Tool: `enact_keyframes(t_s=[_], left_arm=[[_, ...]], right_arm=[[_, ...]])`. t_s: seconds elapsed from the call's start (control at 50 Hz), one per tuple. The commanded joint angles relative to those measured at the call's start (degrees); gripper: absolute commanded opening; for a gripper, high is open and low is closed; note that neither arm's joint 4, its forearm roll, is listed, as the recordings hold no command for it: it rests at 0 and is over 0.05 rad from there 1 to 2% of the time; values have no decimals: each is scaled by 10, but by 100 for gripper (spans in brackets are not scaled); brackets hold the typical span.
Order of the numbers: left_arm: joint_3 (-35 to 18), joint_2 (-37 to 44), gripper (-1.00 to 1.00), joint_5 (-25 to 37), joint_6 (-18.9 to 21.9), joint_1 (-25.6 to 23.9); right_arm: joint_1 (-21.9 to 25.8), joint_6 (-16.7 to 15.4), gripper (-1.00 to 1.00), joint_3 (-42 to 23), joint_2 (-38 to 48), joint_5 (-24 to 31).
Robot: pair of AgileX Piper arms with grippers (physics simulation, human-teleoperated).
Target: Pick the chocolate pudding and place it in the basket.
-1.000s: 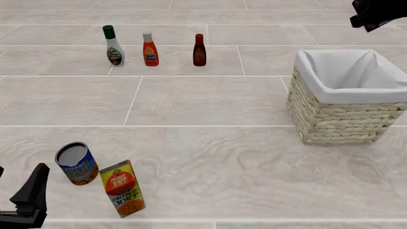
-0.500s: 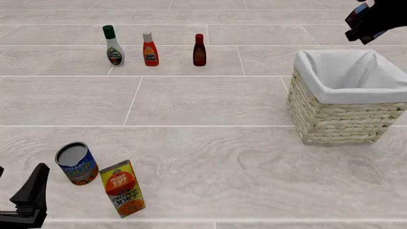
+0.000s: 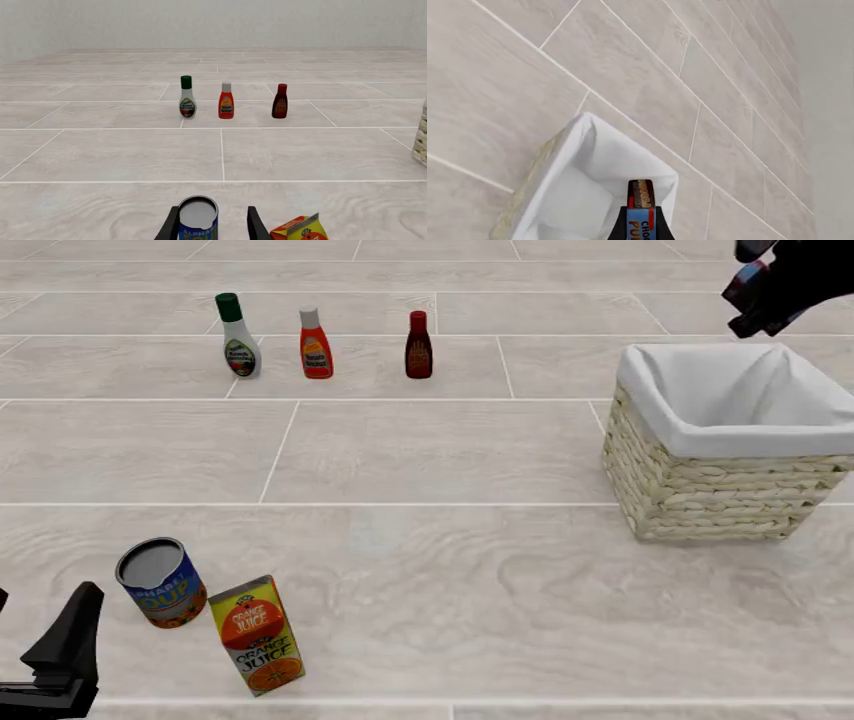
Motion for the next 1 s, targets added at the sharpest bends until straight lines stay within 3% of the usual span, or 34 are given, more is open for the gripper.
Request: enact_keyframes(t_s=[0.02, 0.18, 0.48, 1.0], left_arm=[[0, 0, 100, 0, -1, 0], [0, 0, 100, 0, -1, 0], [0, 0, 100, 0, -1, 0], [0, 0, 100, 0, -1, 0]], right_arm=[[6, -22, -100, -17, 19, 12], [4, -59, -100, 46, 12, -11], [-3, -82, -100, 83, 18, -42], [-6, -91, -100, 101, 52, -73]])
